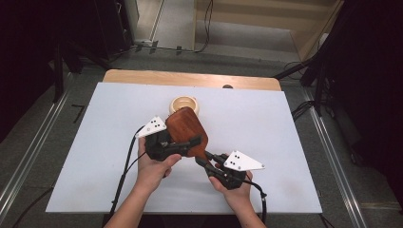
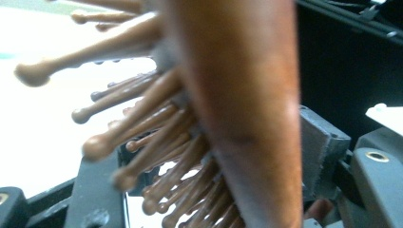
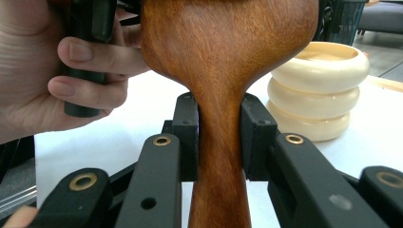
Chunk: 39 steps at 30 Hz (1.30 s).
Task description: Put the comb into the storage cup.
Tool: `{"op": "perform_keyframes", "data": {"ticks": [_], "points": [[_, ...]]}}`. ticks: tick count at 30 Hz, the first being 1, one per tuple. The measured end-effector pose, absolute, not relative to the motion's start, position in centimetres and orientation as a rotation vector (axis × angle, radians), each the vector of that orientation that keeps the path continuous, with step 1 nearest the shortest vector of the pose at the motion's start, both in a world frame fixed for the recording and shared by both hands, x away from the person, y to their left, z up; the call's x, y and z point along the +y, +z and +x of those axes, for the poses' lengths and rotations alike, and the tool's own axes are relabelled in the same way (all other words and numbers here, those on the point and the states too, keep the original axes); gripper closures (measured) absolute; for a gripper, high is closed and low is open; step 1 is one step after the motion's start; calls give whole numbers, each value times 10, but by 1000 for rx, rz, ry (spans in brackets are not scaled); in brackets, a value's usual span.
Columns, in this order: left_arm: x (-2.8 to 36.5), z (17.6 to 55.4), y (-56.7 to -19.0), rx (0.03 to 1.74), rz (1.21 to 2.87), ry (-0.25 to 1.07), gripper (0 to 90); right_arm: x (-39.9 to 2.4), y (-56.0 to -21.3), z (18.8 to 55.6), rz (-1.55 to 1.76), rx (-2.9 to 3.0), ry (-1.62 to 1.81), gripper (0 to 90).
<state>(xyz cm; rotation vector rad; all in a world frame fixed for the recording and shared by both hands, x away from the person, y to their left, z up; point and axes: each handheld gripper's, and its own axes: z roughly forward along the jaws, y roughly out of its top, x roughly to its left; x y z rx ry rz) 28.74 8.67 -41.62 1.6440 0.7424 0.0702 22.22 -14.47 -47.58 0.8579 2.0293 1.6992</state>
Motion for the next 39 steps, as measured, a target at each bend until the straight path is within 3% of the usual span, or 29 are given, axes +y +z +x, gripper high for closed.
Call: {"op": "perform_keyframes", "data": {"ticks": [7, 22, 28, 29, 30, 32, 33, 34, 35, 38, 39], "points": [[92, 289, -413, 695, 1645, -24, 453, -143, -476, 221, 829, 2023, 1685, 707], [89, 289, -409, 675, 1720, -39, 571, -138, -482, 226, 856, 2044, 1653, 684], [89, 291, -407, 674, 1724, -26, 578, -138, -481, 226, 866, 2074, 1637, 503], [89, 292, -406, 677, 1730, -13, 578, -138, -481, 228, 883, 2089, 1632, 411], [89, 292, -406, 677, 1730, -13, 578, -138, -481, 228, 883, 2089, 1632, 411], [90, 293, -404, 673, 1725, -9, 578, -140, -480, 227, 904, 2074, 1630, 307], [90, 293, -402, 668, 1726, 3, 578, -143, -478, 226, 913, 2056, 1628, 194], [90, 293, -402, 668, 1726, 3, 578, -143, -478, 226, 913, 2056, 1628, 194], [91, 294, -401, 671, 1723, 5, 578, -148, -477, 226, 924, 2045, 1641, 103], [92, 295, -399, 674, 1717, 13, 579, -152, -476, 225, 927, 2043, 1655, 63], [92, 296, -398, 673, 1721, 17, 579, -155, -476, 225, 926, 2045, 1663, 7]]}}
